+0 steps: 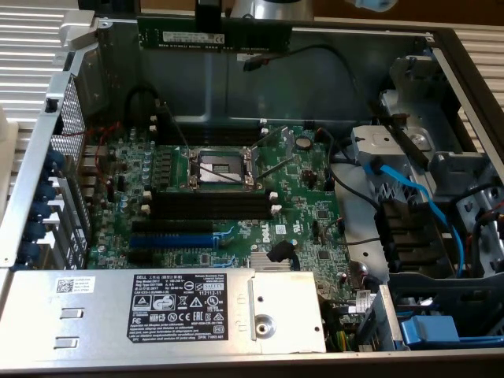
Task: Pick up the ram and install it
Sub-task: 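Insert the ram into the slot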
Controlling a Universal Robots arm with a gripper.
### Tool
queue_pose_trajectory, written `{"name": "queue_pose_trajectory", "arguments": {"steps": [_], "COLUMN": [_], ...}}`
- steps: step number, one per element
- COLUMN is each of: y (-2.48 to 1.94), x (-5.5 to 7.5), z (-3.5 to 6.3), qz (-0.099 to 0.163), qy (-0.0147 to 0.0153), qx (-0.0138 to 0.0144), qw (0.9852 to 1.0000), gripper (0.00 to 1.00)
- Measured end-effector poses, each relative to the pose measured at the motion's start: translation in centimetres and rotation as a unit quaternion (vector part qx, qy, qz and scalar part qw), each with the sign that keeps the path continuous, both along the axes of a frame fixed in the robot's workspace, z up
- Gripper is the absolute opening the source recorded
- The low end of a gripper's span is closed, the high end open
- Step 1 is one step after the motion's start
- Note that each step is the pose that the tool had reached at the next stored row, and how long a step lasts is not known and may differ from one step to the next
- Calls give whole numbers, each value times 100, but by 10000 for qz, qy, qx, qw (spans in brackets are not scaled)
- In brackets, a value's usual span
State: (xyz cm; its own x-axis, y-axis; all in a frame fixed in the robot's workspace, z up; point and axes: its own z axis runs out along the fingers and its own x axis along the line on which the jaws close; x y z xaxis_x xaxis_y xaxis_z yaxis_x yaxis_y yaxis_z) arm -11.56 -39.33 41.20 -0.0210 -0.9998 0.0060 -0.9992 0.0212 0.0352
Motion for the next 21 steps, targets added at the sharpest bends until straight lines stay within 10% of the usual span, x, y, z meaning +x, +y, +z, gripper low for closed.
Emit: {"name": "queue_pose_trajectory", "arguments": {"steps": [21], "y": [-52], "x": [-17], "z": [-182], "qz": [-2], "qy": [-4], "qx": [4], "qw": [10000], "gripper": [13]}}
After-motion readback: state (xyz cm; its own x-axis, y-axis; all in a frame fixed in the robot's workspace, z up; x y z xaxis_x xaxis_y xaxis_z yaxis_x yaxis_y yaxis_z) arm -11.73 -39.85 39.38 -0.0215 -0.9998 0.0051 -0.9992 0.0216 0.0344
